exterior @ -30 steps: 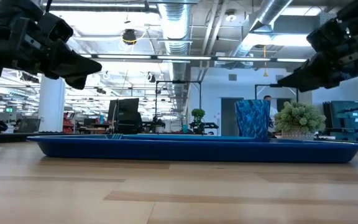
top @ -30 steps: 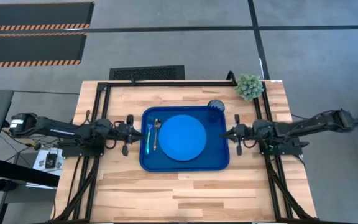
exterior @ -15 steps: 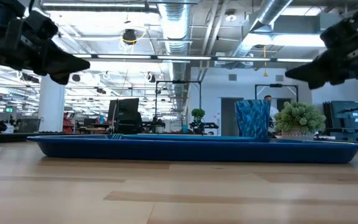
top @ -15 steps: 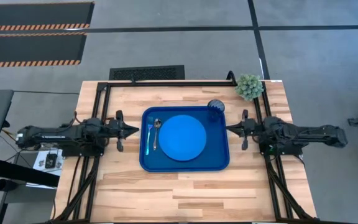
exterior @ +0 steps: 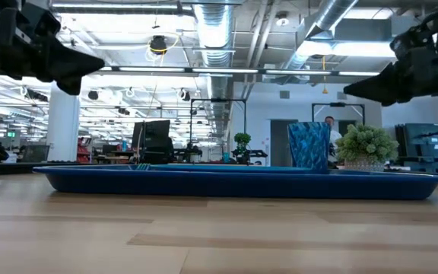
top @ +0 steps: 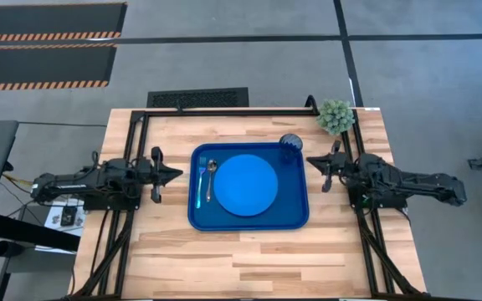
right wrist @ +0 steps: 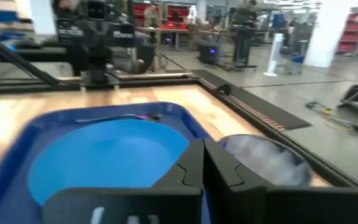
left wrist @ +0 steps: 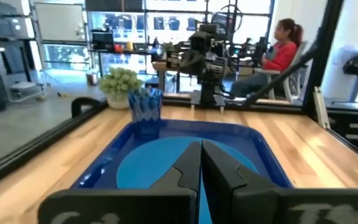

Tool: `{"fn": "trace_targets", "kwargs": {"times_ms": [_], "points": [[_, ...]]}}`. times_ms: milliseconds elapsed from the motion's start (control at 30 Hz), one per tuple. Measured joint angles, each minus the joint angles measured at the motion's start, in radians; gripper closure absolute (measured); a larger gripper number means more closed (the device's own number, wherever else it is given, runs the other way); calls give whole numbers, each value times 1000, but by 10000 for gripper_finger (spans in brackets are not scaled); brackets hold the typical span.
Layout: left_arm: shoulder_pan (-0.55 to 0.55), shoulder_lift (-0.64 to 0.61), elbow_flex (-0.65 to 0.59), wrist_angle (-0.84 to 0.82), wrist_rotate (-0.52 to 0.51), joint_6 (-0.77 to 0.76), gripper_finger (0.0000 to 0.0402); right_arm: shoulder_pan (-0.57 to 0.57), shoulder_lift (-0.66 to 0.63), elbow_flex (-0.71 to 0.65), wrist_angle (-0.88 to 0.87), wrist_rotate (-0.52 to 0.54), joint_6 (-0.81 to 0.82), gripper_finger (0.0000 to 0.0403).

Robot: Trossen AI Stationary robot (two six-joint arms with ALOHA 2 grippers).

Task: Pick and place plate/cup/fork/spoon on tray
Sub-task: Return to Home Position

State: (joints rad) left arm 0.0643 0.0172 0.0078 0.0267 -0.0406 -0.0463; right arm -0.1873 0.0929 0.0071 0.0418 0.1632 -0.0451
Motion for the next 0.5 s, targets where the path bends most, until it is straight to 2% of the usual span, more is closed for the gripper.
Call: {"fn": "trace_targets", "kwargs": {"times_ms": [167,500], "points": [[0,21,0,4,28,-9,402,-25,-2,0,1,-4,-5,356],[0,28,-1,4,29,-47,401,-25,-1,-1,0,-5,-8,352]]}}
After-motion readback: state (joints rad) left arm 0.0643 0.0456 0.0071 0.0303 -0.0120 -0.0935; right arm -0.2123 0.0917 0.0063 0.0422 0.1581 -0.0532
